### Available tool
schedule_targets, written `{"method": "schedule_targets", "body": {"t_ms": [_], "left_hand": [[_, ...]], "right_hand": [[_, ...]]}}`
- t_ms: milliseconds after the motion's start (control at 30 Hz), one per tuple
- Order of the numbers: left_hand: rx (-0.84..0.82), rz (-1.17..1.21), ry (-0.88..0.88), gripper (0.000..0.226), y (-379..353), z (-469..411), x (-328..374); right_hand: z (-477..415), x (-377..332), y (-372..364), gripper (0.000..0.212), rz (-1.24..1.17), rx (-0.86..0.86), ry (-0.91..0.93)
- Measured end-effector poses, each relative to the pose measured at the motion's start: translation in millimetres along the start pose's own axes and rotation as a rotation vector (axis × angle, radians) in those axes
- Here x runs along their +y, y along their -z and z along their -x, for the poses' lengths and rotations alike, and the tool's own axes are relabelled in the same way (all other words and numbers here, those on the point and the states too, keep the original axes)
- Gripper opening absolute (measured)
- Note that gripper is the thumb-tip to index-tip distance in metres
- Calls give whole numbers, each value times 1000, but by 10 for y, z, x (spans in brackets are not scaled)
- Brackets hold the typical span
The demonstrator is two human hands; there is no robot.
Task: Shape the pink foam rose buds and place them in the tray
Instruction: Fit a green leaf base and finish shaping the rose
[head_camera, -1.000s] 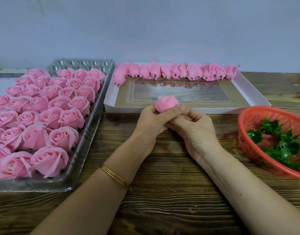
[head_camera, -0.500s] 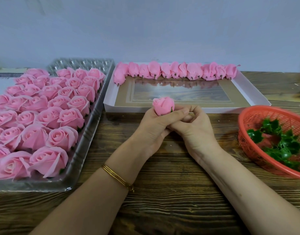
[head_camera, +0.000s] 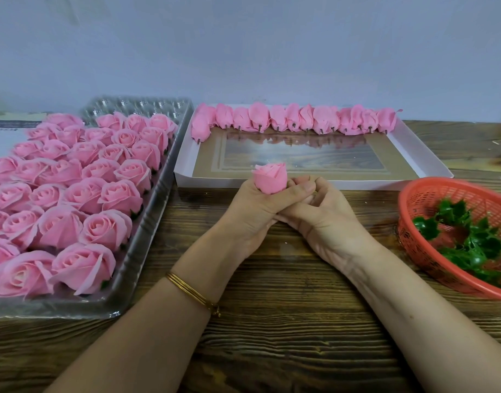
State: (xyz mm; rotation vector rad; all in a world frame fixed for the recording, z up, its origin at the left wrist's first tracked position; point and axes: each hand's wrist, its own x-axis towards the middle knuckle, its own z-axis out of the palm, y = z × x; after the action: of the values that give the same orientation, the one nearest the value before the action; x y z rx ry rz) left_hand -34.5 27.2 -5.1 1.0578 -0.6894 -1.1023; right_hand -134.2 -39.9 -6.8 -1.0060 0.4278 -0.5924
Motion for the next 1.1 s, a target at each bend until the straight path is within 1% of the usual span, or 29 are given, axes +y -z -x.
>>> {"method": "schedule_targets", "body": {"t_ms": [67, 133, 200, 233, 300, 333, 433, 533, 633, 667, 767, 833, 900, 1000, 1033, 1100], "left_hand": [[-18, -8, -8, 20, 16, 0, -8], [-2, -4, -24, 22, 17, -13, -30], [31, -17, -48, 10, 4, -21, -41], [50, -33, -67, 10, -5, -19, -35], [67, -99, -115, 31, 3, -30, -47], [74, -132, -138, 37, 10, -27, -44], [93, -206, -197, 42, 5, -10, -50], [114, -244, -258, 38, -16, 9, -53], [146, -311, -310, 24, -17, 11, -51], [153, -347, -322, 25, -8, -2, -69], [147, -419, -322, 37, 3, -16, -106], [115, -476, -294, 30, -7, -14, -121], [121, -519, -273, 19, -17, -17, -140], [142, -556, -253, 10, -13, -18, -153], [141, -572, -240, 10, -15, -15, -151], [135, -598, -207, 21, -15, -10, -143]], "right_hand": [[1, -8, 7, 80, -1, -2, -16], [-5, -3, 25, 75, -8, -9, -18], [-16, 13, 44, 66, 9, 1, -10], [-23, 26, 60, 65, 31, 6, -5], [-32, 49, 84, 62, 113, 13, 6], [-32, 55, 92, 62, 156, 18, 10], [-27, 49, 123, 65, 212, 24, 14], [-16, 6, 128, 55, 209, 61, 27], [-16, -33, 123, 37, 245, 139, 114], [-14, -49, 122, 32, 255, 161, 146], [10, -82, 110, 19, 271, 183, 220], [34, -85, 89, 11, 275, 170, 245], [50, -77, 57, 11, 272, 165, 253], [69, -72, 8, 13, 298, 156, 286], [75, -69, -2, 13, 318, 149, 299], [86, -59, -21, 12, 361, 131, 321]]}}
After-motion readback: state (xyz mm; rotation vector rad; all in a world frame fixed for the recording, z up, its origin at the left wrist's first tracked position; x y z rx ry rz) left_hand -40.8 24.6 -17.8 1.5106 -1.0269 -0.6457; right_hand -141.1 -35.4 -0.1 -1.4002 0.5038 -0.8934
